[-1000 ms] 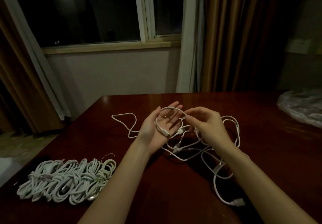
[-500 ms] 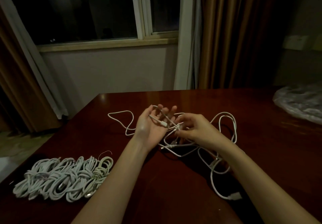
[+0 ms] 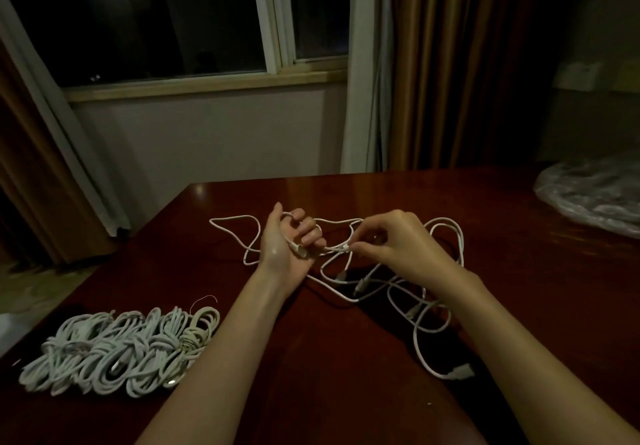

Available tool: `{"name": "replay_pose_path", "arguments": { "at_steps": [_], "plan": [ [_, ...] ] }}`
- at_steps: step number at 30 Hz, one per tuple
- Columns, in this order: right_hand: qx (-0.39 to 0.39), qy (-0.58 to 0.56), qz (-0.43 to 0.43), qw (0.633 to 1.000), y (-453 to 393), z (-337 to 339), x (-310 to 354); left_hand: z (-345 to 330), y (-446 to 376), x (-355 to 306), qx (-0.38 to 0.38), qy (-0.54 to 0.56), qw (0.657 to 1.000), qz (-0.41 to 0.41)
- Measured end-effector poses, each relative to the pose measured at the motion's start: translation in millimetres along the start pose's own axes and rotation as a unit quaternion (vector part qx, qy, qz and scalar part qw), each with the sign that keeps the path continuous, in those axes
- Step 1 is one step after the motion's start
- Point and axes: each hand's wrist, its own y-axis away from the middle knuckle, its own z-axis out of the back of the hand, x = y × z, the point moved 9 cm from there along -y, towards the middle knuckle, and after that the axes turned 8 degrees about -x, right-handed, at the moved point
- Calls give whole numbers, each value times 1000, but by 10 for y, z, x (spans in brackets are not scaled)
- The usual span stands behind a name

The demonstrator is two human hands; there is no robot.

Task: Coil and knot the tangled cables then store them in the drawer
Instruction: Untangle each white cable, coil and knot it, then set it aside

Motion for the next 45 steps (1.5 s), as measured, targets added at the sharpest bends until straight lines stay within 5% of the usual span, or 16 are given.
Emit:
{"name": "replay_pose_path", "arguments": {
  "at_steps": [7, 16, 22, 28, 41, 45],
  "plan": [
    [-54, -101, 11, 993, -7, 52, 122, -75, 3, 209, 29, -144, 989, 14],
    [155, -95, -37, 983, 151, -136, -123, 70, -19, -56, -16, 9, 1000, -4],
    [94, 51, -2, 994, -11, -68, -56, -5, -1, -78, -9, 1, 1000, -22],
    [13, 45, 1, 999, -27, 4, 66, 41, 6, 143, -36, 23, 998, 40],
    [89, 48, 7, 995, 92, 55, 54, -101, 92, -62, 75, 47, 995, 43],
    [110, 77, 49, 990, 121, -38, 189, -150, 108, -6, 51, -53, 997, 14]
  ]
}}
